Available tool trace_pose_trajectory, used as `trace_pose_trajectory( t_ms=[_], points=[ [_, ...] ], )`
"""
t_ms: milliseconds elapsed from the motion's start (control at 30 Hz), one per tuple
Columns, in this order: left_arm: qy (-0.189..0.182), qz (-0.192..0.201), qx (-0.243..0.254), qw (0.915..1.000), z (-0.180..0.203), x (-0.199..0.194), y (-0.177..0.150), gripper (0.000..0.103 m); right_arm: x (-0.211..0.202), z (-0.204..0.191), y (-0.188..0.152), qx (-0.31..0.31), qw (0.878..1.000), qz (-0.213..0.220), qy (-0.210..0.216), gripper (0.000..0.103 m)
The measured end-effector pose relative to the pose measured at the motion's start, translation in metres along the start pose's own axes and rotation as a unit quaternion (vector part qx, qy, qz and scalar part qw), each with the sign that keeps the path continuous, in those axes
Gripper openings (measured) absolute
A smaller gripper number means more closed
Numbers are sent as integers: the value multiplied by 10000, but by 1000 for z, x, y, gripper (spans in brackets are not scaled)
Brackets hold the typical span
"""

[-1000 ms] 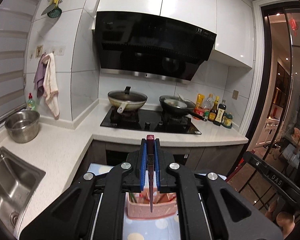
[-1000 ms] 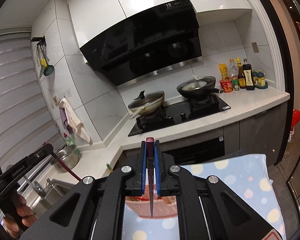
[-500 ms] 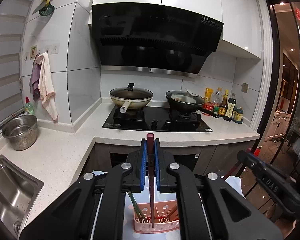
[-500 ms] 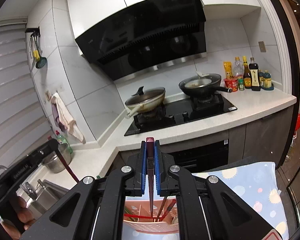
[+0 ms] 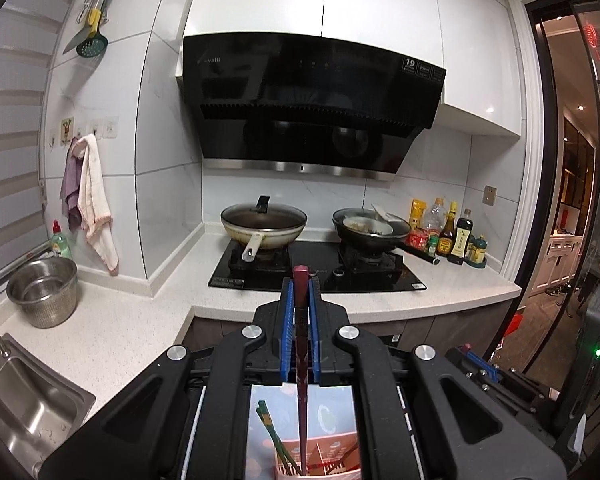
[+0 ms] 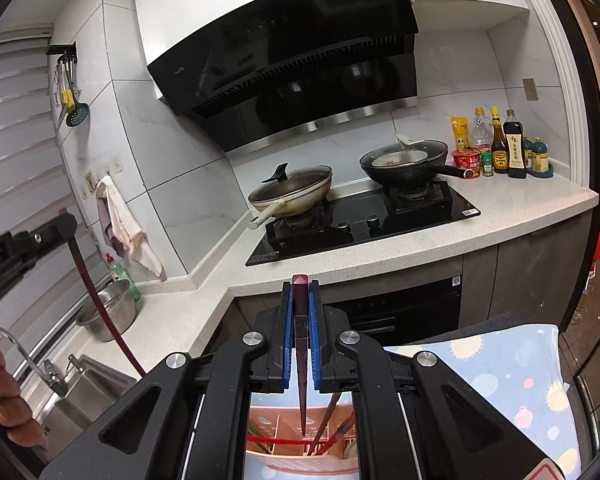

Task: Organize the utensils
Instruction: 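Lower both chopsticks into the pink holder and open both grippers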

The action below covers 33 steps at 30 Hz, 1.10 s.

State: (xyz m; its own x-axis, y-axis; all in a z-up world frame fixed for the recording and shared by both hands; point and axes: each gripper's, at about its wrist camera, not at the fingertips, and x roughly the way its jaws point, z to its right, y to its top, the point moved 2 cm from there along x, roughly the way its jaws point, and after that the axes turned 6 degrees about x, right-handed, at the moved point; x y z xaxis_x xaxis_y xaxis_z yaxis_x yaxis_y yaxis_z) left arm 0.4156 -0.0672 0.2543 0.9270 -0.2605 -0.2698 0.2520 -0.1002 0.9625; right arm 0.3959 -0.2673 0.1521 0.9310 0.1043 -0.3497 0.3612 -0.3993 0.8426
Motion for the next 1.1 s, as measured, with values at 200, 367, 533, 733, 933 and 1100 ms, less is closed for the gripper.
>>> trace_pose_trajectory(
  t_ms=[200,367,533,733,933,1100],
  points=[
    [13,46,-24,10000,-2,6,4,7,6,-1,-3,-42,10000,-51,-7,7],
    [17,-104,-3,9999,-1,20,-9,7,13,-1,-13,-116,9998,-184,-38,7],
    [-19,-364,-72,9993,-3,35,-30,7,21,1,-24,-145,9993,-329,-87,7],
    [-17,-650,-117,9978,-6,50,-56,7,30,5,-35,-160,9987,-451,-155,7],
    [-14,-906,-171,9957,-8,63,-80,7,37,8,-43,-174,9981,-539,-257,7],
    [39,-970,-245,9950,-9,67,-88,29,37,11,-45,-148,9981,-509,-315,18]
  ],
)
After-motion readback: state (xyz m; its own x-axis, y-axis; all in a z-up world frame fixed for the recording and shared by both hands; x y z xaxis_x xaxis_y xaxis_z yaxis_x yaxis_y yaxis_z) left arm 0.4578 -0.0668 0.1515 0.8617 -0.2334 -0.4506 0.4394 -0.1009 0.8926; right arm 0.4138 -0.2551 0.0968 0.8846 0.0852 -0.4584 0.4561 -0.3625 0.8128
